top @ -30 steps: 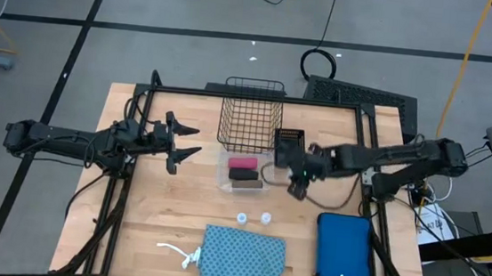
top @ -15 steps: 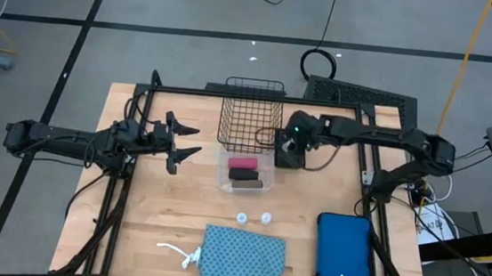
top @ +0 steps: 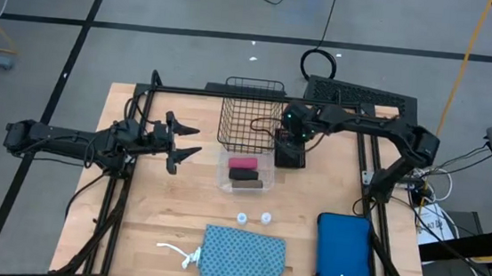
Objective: Pick & Place Medicine items
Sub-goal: Put the right transparent medicine bottle into the black bin
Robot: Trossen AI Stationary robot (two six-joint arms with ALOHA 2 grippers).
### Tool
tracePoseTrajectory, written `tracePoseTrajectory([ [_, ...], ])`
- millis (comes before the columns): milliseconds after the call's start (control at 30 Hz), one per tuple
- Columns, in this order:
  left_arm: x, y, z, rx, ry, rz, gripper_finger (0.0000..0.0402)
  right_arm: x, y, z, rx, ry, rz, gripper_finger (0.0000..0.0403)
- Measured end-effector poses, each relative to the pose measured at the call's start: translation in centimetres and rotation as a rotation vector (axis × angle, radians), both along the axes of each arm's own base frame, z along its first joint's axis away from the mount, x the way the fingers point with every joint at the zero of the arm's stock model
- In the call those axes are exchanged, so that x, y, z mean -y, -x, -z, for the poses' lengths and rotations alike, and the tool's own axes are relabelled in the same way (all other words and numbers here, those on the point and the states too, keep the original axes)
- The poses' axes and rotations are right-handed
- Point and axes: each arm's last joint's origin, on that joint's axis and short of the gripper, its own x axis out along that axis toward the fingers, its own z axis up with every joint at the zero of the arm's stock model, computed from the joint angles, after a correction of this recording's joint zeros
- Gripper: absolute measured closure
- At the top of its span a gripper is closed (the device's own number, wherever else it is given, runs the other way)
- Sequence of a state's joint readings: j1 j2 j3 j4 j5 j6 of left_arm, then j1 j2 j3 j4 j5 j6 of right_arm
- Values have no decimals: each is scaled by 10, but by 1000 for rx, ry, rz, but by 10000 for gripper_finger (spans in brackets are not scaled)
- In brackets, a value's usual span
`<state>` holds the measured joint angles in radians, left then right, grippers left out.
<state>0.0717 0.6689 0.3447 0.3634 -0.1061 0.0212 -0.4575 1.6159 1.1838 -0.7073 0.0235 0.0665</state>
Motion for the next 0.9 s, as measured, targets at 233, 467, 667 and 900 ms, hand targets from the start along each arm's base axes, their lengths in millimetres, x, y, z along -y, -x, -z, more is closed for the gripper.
tracePoseTrajectory([
  [233, 0, 0, 0, 0, 0, 0, 133, 1, -4, 14, -49, -24, -1, 262],
  [467, 0, 0, 0, 0, 0, 0, 133, 3, -7, 21, -57, -23, 1, 262],
  [667, 0, 0, 0, 0, 0, 0, 133, 5, -9, 20, -40, -14, 2, 262],
  [900, 0, 0, 0, 0, 0, 0, 133, 7, -9, 20, -56, 42, 3, 261],
])
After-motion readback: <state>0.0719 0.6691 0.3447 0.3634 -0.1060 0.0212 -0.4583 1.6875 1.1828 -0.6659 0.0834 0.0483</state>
